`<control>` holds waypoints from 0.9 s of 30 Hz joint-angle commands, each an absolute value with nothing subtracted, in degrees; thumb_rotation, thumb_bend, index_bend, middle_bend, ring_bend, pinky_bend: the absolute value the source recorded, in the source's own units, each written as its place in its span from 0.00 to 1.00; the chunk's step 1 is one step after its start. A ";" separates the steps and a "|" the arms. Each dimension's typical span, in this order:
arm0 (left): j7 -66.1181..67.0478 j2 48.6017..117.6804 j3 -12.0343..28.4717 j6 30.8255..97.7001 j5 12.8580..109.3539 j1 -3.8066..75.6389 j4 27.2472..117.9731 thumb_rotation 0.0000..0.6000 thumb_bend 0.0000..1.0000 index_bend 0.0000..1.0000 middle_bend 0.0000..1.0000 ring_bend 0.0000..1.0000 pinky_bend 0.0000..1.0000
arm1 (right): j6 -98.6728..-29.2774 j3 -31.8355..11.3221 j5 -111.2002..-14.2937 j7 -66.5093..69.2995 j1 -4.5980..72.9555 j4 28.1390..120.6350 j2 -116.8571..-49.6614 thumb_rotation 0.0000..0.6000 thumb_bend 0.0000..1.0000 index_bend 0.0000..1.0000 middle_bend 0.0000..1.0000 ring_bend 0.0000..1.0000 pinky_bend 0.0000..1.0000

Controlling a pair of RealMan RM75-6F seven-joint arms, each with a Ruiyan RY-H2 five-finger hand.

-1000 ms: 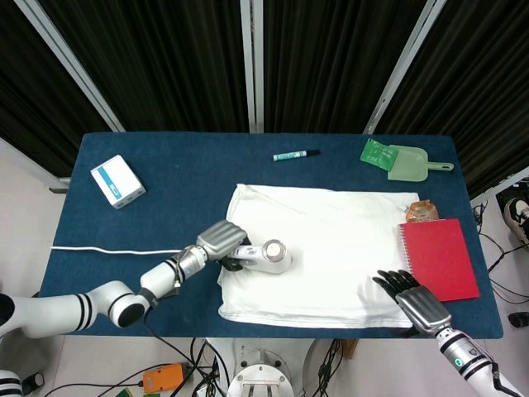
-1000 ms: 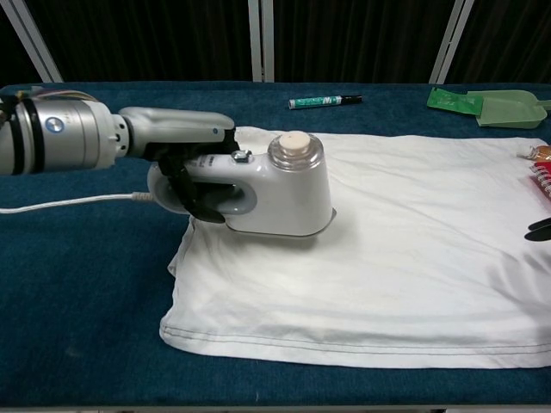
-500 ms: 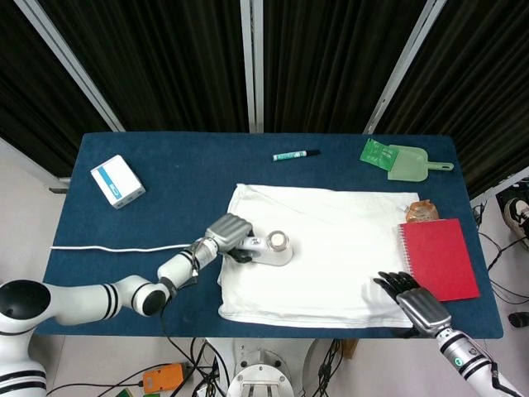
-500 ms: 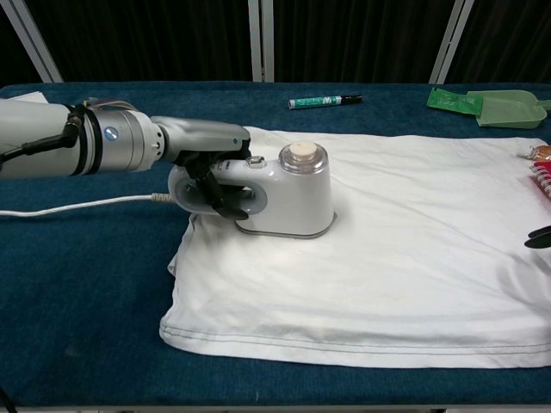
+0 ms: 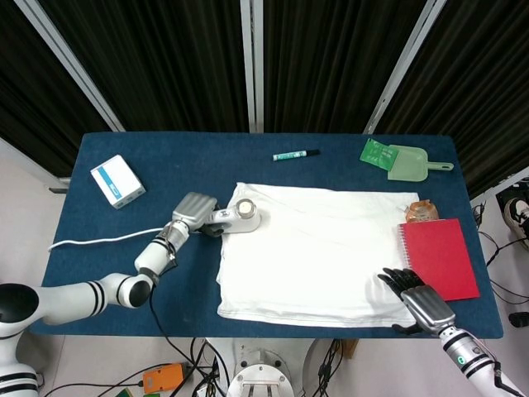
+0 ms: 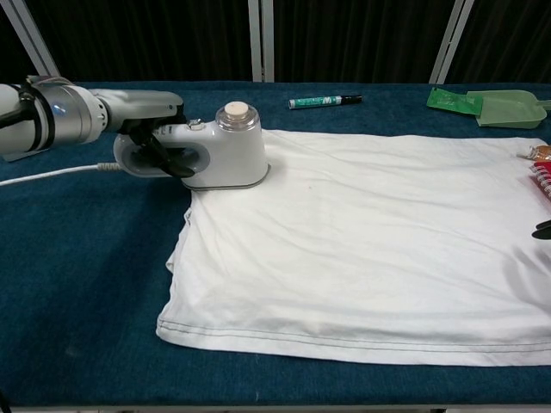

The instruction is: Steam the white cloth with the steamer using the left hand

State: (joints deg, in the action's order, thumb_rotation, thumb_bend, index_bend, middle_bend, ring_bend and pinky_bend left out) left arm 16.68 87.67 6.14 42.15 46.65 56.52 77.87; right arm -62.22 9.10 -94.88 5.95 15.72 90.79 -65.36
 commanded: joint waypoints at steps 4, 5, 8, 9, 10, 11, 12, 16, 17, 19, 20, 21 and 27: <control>16.93 83.91 5.75 45.75 51.50 54.37 85.29 0.82 0.66 0.79 0.92 0.72 0.62 | -63.17 9.08 -94.83 6.33 15.46 90.58 -65.32 1.00 0.35 0.00 0.00 0.00 0.00; 16.85 83.66 5.77 45.74 51.92 54.29 86.12 0.82 0.66 0.79 0.92 0.72 0.62 | -63.37 9.09 -94.86 6.33 15.41 90.58 -65.31 1.00 0.35 0.00 0.00 0.00 0.00; 16.86 83.01 5.73 45.61 52.58 54.17 87.56 0.79 0.66 0.79 0.92 0.72 0.62 | -63.66 9.15 -94.84 6.35 15.31 90.67 -65.18 1.00 0.35 0.00 0.00 0.00 0.00; 17.00 82.71 5.61 45.70 52.85 54.05 88.12 0.78 0.66 0.79 0.92 0.72 0.62 | -63.81 9.19 -94.88 6.37 15.26 90.70 -65.12 1.00 0.35 0.00 0.00 0.00 0.00; 17.25 82.44 5.44 45.83 53.11 53.95 88.67 0.77 0.66 0.79 0.92 0.72 0.62 | -63.92 9.22 -94.89 6.41 15.22 90.71 -65.08 1.00 0.35 0.00 0.00 0.00 0.00; 17.57 82.18 5.23 46.05 53.45 53.84 89.30 0.74 0.66 0.79 0.92 0.72 0.62 | -64.04 9.24 -94.89 6.45 15.17 90.69 -65.06 1.00 0.35 0.00 0.00 0.00 0.00; 18.11 81.88 4.83 46.35 54.01 53.68 90.19 0.72 0.66 0.79 0.92 0.72 0.62 | -64.13 9.25 -94.85 6.52 15.12 90.61 -65.09 1.00 0.35 0.00 0.00 0.00 0.00; 20.13 81.35 3.50 47.38 55.49 53.19 92.97 0.64 0.65 0.79 0.92 0.72 0.62 | -64.18 9.31 -94.74 6.67 15.05 90.15 -65.48 1.00 0.35 0.00 0.00 0.00 0.00; 20.61 81.37 3.28 47.58 55.57 53.12 93.49 0.62 0.65 0.79 0.92 0.72 0.62 | -64.16 9.34 -94.75 6.67 15.05 90.07 -65.56 1.00 0.35 0.00 0.00 0.00 0.00; 21.55 81.83 2.97 47.92 55.55 53.07 94.29 0.61 0.65 0.79 0.92 0.72 0.62 | -64.11 9.40 -94.78 6.68 15.08 89.98 -65.65 1.00 0.35 0.00 0.00 0.00 0.00; 21.92 82.19 2.89 47.94 55.39 53.12 94.39 0.61 0.65 0.79 0.92 0.72 0.62 | -64.16 9.40 -94.79 6.68 15.07 89.93 -65.71 1.00 0.35 0.00 0.00 0.00 0.00; 22.40 82.84 2.87 47.89 55.09 53.27 94.24 0.61 0.65 0.79 0.92 0.72 0.62 | -64.25 9.41 -94.79 6.72 15.03 89.85 -65.78 1.00 0.35 0.00 0.00 0.00 0.00; 23.38 86.58 4.01 47.08 51.87 54.34 90.96 0.61 0.66 0.79 0.92 0.72 0.62 | -64.56 9.59 -94.67 6.91 14.76 89.46 -65.92 1.00 0.35 0.00 0.00 0.00 0.00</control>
State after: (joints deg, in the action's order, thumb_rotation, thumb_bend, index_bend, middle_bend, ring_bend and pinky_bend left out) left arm 23.15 85.89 3.65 47.39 52.55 54.00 91.65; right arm -64.55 9.58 -94.68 6.90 14.78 89.47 -65.93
